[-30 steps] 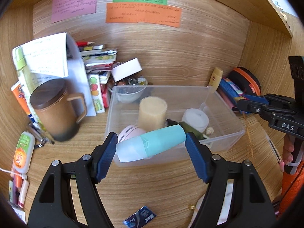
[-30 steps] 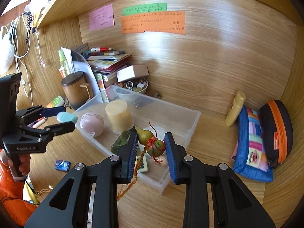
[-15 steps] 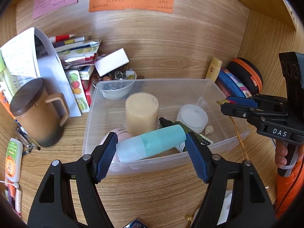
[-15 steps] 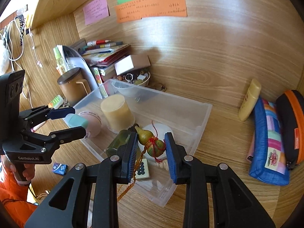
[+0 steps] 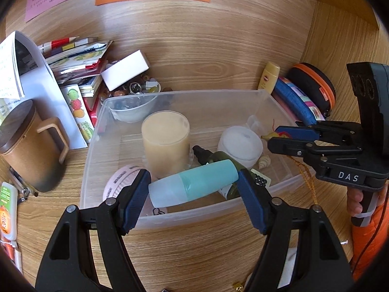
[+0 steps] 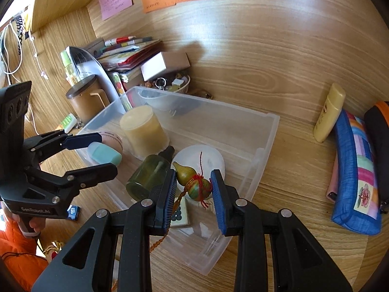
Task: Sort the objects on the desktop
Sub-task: 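Release the teal tube into the box with the left gripper while the right gripper drops the gourd, then grasp the white drawstring pouch with the right gripper while the left gripper approaches the blue Max pack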
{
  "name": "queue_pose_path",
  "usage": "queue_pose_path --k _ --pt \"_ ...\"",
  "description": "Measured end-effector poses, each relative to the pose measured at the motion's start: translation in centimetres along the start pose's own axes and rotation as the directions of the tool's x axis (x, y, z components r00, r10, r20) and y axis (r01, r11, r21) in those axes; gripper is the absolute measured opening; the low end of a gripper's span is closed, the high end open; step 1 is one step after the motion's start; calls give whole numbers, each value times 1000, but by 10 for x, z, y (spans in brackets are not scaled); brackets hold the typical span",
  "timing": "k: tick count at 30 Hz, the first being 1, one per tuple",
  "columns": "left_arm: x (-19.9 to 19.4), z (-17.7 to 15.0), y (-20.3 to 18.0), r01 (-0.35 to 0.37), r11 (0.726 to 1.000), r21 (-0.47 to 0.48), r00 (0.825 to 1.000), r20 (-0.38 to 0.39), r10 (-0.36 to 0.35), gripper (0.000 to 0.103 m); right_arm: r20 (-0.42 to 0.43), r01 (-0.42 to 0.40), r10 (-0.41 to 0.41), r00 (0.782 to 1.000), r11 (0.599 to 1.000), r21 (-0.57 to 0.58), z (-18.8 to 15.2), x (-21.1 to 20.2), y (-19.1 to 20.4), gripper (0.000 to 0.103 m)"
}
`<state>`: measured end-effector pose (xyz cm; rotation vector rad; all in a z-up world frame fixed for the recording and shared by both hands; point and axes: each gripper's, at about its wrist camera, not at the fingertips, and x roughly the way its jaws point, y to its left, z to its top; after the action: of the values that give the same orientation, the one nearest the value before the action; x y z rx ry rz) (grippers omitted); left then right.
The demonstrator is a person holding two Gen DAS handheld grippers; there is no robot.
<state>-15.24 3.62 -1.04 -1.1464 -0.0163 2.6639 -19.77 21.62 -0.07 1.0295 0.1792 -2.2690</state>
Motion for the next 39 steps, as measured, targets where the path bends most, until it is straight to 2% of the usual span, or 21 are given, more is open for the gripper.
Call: queue_pose_path --k 14,20,25,30,33,35,39 --pt "3 2 0 -2 1000 -11 1000 -18 2 73 5 -8 8 1000 1000 -4 -1 0 1 29" --pt "-5 2 -1 -22 1000 -9 1000 -5 22 73 11 -1 1 1000 1000 -5 -1 -2 4 39" --pt "-18 2 1 -41 999 -15 999 21 41 74 40 13 -13 999 1000 -13 1 -12 9 57" --pt "-36 -1 6 -65 997 -34 996 54 67 86 82 44 -40 996 998 -43 3 -29 20 72" --pt "-44 -5 9 -79 996 -40 994 68 82 88 94 60 -53 994 996 -69 3 -38 29 74" --pt "-49 -9 12 -92 995 -48 993 75 95 91 98 72 -65 993 994 -79 0 -43 35 84" --pt "-60 -20 19 -105 992 -66 991 78 110 93 115 93 -82 990 991 -95 -7 -55 46 85"
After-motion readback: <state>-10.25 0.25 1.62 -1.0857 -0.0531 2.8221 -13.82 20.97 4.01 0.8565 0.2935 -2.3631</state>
